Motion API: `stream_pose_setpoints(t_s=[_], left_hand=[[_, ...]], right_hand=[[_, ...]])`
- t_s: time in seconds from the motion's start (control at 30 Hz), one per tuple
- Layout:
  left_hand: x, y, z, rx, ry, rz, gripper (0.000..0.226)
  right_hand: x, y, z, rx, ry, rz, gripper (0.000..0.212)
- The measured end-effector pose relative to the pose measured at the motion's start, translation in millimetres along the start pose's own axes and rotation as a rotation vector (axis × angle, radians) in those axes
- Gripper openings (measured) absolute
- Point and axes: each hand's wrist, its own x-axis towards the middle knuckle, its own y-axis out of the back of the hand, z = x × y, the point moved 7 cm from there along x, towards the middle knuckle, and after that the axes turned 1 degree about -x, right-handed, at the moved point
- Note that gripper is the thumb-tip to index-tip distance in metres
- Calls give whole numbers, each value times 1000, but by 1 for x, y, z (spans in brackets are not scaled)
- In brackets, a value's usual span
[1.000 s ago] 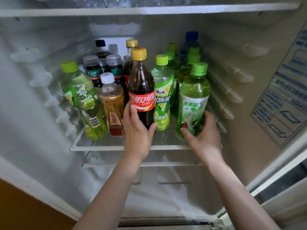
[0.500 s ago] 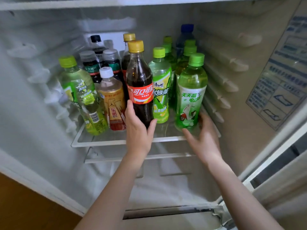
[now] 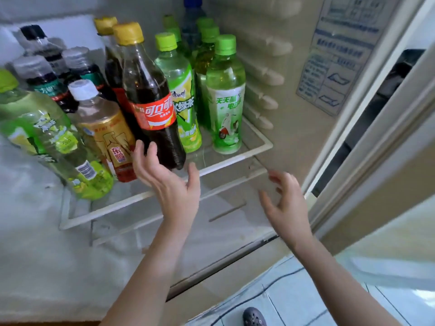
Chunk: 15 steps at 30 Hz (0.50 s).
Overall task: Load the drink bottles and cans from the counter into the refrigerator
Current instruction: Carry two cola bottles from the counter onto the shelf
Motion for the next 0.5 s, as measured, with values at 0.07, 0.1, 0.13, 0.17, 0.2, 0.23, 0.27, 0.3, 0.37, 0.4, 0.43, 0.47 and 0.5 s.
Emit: stream_pose_setpoints(t_s=[0.07,0.1,0.13,0.17,0.2,0.23,0.27,0.3,0.37,0.4,0.43,0.47,0.5], left_hand=[[-18,-4,12,-68,-121,-7,59],[-31,-9,20,-118,-173,-40,53],[-46,-15,27,-164,-206,-94,50],[-63,-23,35,-209,-220,-166,47],[-80,-31,41,-255,-216,-249,45],[-97,-40,46,-297,-199,-340,43],[-115,-47,50,-336,-177,-439,40],[-132,-54,55,-371,-163,-545,36],[-168,-68,63,-405,-164,-767,32],[-187,-75,66,-411,-158,-890,31],[-208,-81,68,-418,-118,-1025,30],[-230,-87,68,-425,-28,-1179,27],[-254,-92,67,-421,109,-1345,23]], right_hand=[[-25,8,16,-9,-78,-4,37],[-38,12,26,-9,-127,-1,35],[-53,17,36,-11,-178,8,33],[-68,23,47,-11,-233,20,31],[-84,29,58,-11,-291,34,29],[-100,36,69,-17,-349,46,28],[-118,43,79,-34,-409,57,26],[-137,50,90,-58,-470,70,25],[-178,65,111,-105,-598,95,24],[-201,72,122,-127,-669,104,23],[-226,78,133,-148,-746,112,23],[-253,85,143,-165,-827,118,23],[-282,91,153,-180,-914,120,22]])
